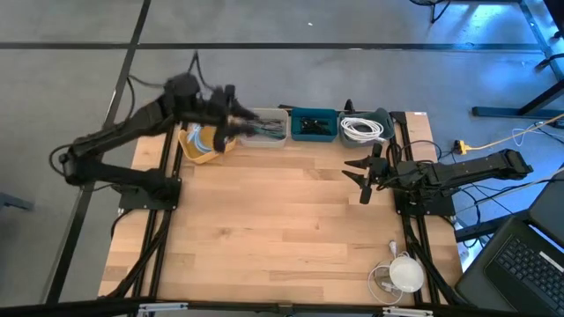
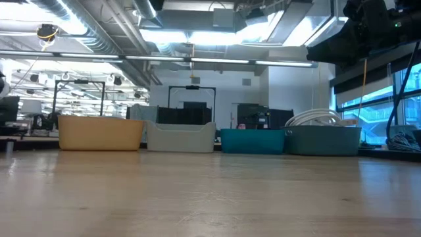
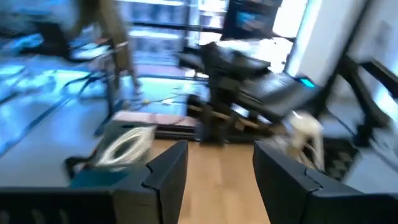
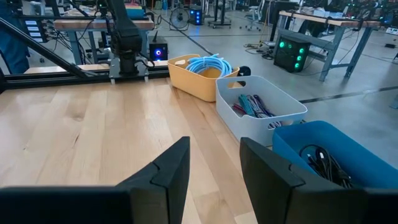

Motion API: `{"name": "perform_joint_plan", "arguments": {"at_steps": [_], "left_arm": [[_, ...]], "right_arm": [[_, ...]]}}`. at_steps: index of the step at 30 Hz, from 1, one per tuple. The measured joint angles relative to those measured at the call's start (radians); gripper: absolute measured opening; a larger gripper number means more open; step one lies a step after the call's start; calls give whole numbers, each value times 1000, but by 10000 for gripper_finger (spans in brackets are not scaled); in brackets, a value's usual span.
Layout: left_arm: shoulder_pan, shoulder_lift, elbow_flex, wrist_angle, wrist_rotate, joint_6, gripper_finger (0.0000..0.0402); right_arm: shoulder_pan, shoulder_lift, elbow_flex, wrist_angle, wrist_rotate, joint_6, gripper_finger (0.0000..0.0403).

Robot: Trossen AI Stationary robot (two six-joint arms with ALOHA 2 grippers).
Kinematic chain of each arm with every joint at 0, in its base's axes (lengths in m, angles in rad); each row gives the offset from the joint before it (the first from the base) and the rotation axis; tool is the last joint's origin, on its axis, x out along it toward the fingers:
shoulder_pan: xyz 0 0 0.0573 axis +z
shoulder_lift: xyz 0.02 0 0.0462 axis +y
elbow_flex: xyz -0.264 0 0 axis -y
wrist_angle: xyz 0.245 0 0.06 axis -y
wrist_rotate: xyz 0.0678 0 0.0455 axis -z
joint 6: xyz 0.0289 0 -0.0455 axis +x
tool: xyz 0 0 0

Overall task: Pick & Place USB Port
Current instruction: Return to Home Position

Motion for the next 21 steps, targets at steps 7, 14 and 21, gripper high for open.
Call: {"name": "perform_joint_plan", "arguments": {"at_steps": [7,14,21], "left_arm": [[-231,-171,-438,305,-147,147,173],[-370,-348,-930,826,-286,149,169],[-438,-518,-1059,805,-436,132,169]], "right_arm": [[0,0,0,0,0,0,142],[0,0,0,0,0,0,142],[0,0,0,0,0,0,142]]}}
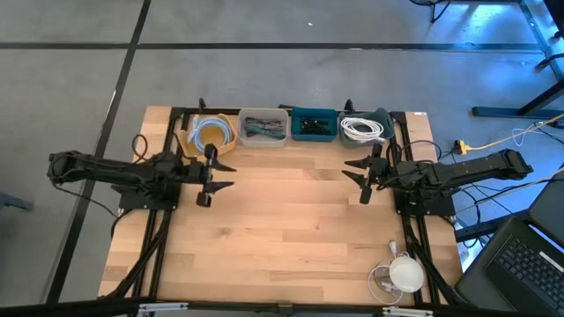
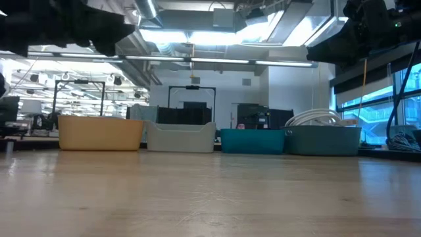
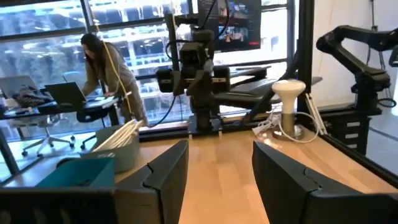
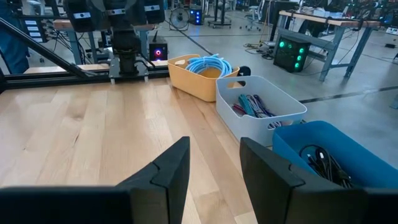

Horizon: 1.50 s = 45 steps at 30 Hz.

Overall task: Pick & Place USB Port
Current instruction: Return to Home Position

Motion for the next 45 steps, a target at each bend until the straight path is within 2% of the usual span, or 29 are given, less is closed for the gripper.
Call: {"name": "perform_joint_plan", "arguments": {"at_steps": [6,12,18,26,33,45], "left_arm": [[-4,-189,0,-203,-20,-6,169],[-2,-298,0,-318,-28,-16,169],[-2,-409,-131,-249,-40,-11,169],[33,-580,-129,-420,-40,-53,169],[57,-585,-129,-516,-27,-54,169],[57,-585,-129,-519,-29,-26,169]], "right_arm": [[0,0,0,0,0,0,142],[0,0,0,0,0,0,142],[0,0,0,0,0,0,142],[0,0,0,0,0,0,142],[0,0,0,0,0,0,143],[0,0,0,0,0,0,142]]}}
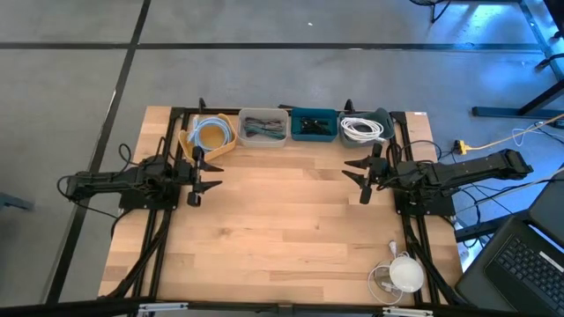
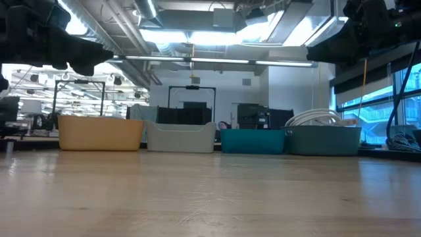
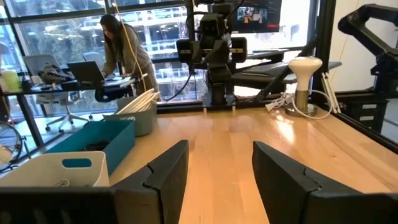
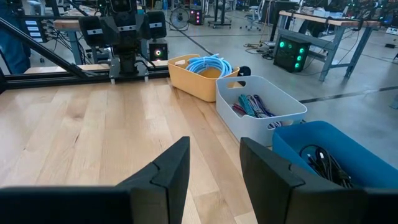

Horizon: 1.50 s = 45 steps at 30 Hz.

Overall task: Pick & Place USB Port
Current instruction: Return to Home Position

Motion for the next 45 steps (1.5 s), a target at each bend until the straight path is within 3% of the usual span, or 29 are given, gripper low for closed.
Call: {"name": "perform_joint_plan", "arguments": {"at_steps": [25,28,30,35,39,45], "left_arm": [[0,0,0,0,-3,0,169],[0,0,0,0,-3,0,169],[0,0,0,0,-3,0,169],[0,0,0,0,-3,0,169],[0,0,0,0,-2,0,169],[0,0,0,0,-2,0,169]], "right_arm": [[0,0,0,0,0,0,142],[0,0,0,17,-1,-57,142],[0,0,1,4,-50,-57,142],[-18,-62,-74,78,-293,-125,142],[-66,-194,-193,205,-320,-94,142],[-115,-336,-280,229,-369,-81,142]]}}
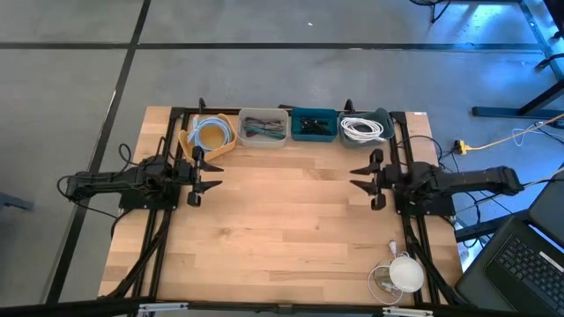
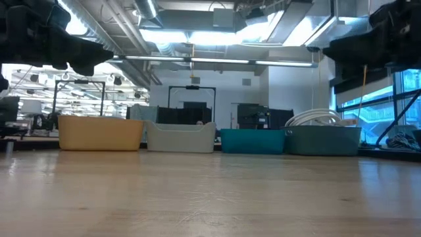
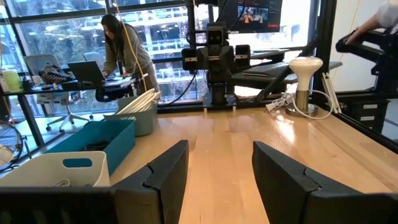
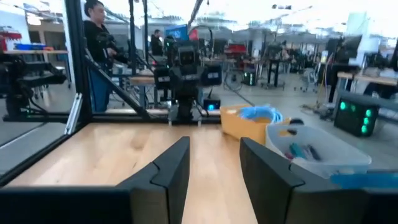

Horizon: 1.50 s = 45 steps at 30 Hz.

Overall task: Pick & Place USB Port
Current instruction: Return to Home Position

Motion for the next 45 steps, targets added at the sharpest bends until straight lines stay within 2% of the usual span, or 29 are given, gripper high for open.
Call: {"name": "perform_joint_plan", "arguments": {"at_steps": [8,45], "left_arm": [[0,0,0,0,0,0,169],[0,0,0,0,0,0,169]], "right_arm": [[-42,-116,-1,-37,-25,-22,142],[-42,-118,-1,-40,-24,-21,142]]}}
